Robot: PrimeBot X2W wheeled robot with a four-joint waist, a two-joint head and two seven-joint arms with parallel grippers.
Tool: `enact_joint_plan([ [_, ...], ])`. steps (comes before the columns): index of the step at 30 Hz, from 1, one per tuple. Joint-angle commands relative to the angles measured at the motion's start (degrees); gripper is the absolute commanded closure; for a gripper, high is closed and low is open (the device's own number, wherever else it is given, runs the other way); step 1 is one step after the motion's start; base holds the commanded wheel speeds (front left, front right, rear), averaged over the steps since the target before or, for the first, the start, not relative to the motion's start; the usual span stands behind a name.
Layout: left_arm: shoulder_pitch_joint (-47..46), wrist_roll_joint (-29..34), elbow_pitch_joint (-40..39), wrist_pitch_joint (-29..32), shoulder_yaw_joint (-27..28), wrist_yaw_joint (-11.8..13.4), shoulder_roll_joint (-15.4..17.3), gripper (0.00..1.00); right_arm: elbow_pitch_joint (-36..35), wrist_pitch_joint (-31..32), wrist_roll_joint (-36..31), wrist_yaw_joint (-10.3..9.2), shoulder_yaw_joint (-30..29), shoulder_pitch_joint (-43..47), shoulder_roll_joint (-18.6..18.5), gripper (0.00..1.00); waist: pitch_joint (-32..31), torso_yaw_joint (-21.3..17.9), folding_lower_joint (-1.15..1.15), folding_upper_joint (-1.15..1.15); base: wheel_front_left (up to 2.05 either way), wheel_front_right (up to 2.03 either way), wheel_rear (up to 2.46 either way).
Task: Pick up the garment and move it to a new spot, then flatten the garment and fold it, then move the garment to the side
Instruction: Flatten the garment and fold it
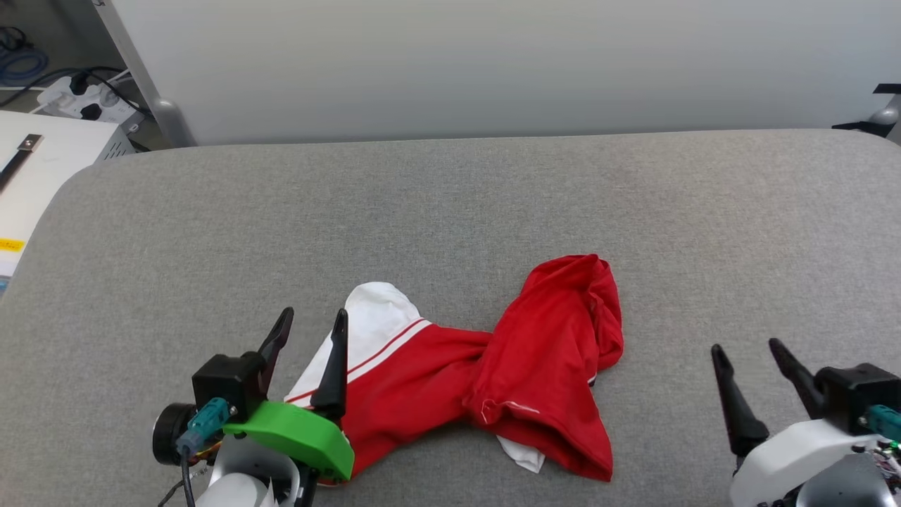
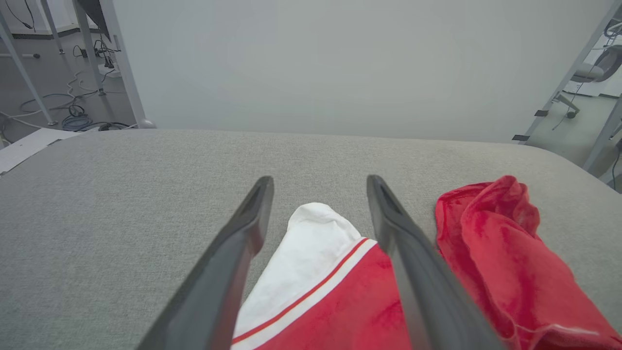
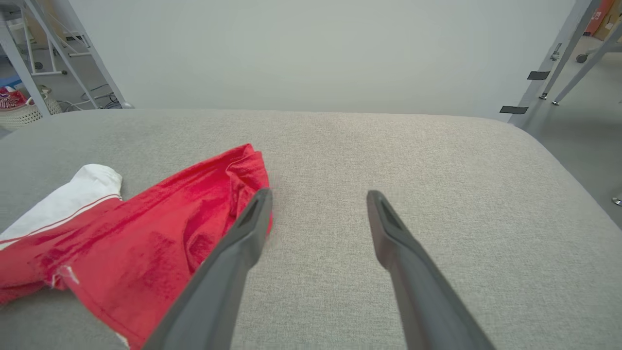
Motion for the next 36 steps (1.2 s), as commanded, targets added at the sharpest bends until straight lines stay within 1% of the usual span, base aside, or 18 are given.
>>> enact_joint_plan([
  [1, -1.1, 0.7, -0.5, -0.4, -0.2, 0.0, 0.4, 0.00, -0.3, 1.2, 0.1, -0.04, 1.3, 0.4, -1.0, 0.00, 0.1, 0.1, 0.00, 0.00, 0.00, 0.00, 0.00],
  [7, -2.1, 1.6, -2.1, -0.5, -0.9, 0.4, 0.0, 0.00, 0.8, 11.2, 3.9, -0.04, 11.2, -1.8, -8.5, 0.00, 0.6, 1.8, 0.00, 0.00, 0.00, 0.00, 0.00],
  [11, -3.0, 1.8, -2.6, -0.6, -1.3, 0.5, -0.7, 0.00, 1.6, 16.0, 7.0, -0.04, 17.8, -5.3, -13.2, 0.00, 1.6, 3.4, 0.00, 0.00, 0.00, 0.00, 0.00],
  [13, -3.4, 1.9, -2.6, -0.7, -1.5, 0.5, -1.2, 0.00, 2.2, 17.4, 8.3, -0.04, 21.3, -7.5, -14.9, 0.00, 2.3, 4.2, 0.00, 0.00, 0.00, 0.00, 0.00],
  [17, -4.2, 1.9, -2.3, -1.0, -1.9, 0.2, -2.0, 0.00, 4.3, 19.4, 10.1, -0.04, 28.2, -12.2, -17.4, 0.00, 3.7, 5.6, 0.00, 0.00, 0.00, 0.00, 0.00],
  [21, -4.9, 2.0, -1.6, -1.3, -2.3, -0.1, -2.7, 0.00, 7.1, 20.2, 11.7, -0.04, 34.1, -16.6, -19.0, 0.00, 5.0, 6.7, 0.00, 0.00, 0.00, 0.00, 0.00],
  [25, -5.2, 1.8, -0.8, -1.7, -2.1, -0.3, -3.0, 0.00, 10.1, 20.9, 12.7, -0.04, 37.0, -19.0, -19.8, 0.00, 5.5, 7.2, 0.00, 0.00, 0.00, 0.00, 0.00],
  [26, -5.2, 1.8, -0.6, -1.8, -2.1, -0.4, -3.1, 0.00, 10.8, 21.1, 12.8, -0.04, 36.9, -19.3, -19.8, 0.24, 5.6, 7.3, 0.00, 0.00, 0.00, 0.00, 0.00],
  [27, -5.2, 1.8, -0.5, -1.9, -2.1, -0.4, -3.2, 0.00, 11.3, 21.2, 12.8, -0.04, 36.7, -19.5, -19.8, 0.60, 5.6, 7.3, 0.00, 0.00, 0.00, 0.00, 0.00],
  [28, -5.2, 1.8, -0.5, -1.9, -2.0, -0.3, -3.2, 0.00, 11.7, 21.0, 12.6, -0.04, 36.3, -19.8, -19.9, 0.93, 5.6, 7.3, 0.00, 0.00, 0.00, 0.00, 0.00],
  [29, -5.2, 1.8, -0.4, -2.0, -2.0, -0.3, -3.3, 0.00, 12.0, 20.7, 12.6, -0.04, 35.9, -19.9, -19.8, 1.00, 5.6, 7.3, 0.00, 0.00, 0.00, 0.00, 0.00],
  [33, -5.0, 1.6, -0.1, -2.2, -1.8, -0.2, -3.3, 0.00, 12.2, 18.9, 12.3, -0.04, 33.3, -20.8, -19.6, 1.00, 5.4, 6.9, 0.00, 0.00, 0.00, 0.00, 0.00],
  [36, -5.2, 1.6, 0.0, -2.3, -1.8, -0.3, -3.4, 0.00, 12.2, 17.4, 11.8, -0.04, 29.3, -21.8, -19.3, 1.00, 5.4, 6.5, 0.00, 0.00, 0.00, 0.00, 0.00],
])
